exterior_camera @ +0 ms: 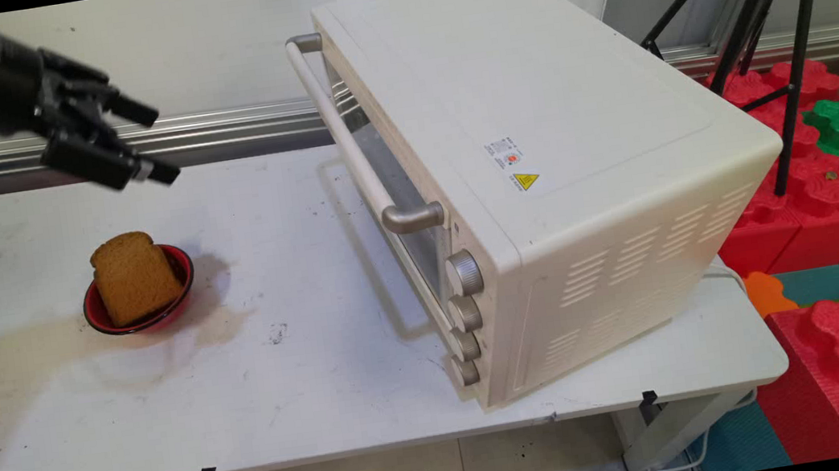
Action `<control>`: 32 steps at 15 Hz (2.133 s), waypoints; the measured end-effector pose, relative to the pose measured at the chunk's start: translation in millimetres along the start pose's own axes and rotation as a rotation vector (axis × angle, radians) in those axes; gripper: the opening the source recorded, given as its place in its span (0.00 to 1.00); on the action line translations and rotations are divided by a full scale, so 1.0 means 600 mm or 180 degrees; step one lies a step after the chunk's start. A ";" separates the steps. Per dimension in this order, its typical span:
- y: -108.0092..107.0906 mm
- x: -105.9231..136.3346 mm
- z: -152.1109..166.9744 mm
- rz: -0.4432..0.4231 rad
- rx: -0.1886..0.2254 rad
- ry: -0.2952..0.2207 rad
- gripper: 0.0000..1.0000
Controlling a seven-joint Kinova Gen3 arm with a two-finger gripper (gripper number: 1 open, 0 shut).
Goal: Open the oven
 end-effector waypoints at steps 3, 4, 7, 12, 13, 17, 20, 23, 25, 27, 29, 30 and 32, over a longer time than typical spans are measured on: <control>-0.011 0.042 0.003 0.0023 -0.0030 0.0090 1.00; -0.016 0.057 0.007 0.0026 -0.0038 0.0123 1.00; -0.032 0.098 0.023 0.0031 -0.0082 0.0238 1.00; -0.050 0.144 0.055 0.0041 -0.0151 0.0303 1.00; -0.052 0.150 0.059 0.0041 -0.0168 0.0309 1.00; -0.056 0.165 0.079 0.0039 -0.0246 0.0299 1.00; -0.056 0.170 0.090 0.0052 -0.0293 0.0291 0.00; -0.058 0.174 0.099 0.0054 -0.0320 0.0292 0.00; -0.059 0.178 0.107 0.0048 -0.0335 0.0303 0.00; -0.061 0.183 0.118 0.0034 -0.0347 0.0315 0.00; -0.061 0.186 0.128 0.0023 -0.0355 0.0323 0.00; -0.061 0.188 0.135 0.0016 -0.0363 0.0326 0.00; -0.061 0.190 0.146 0.0005 -0.0374 0.0331 0.00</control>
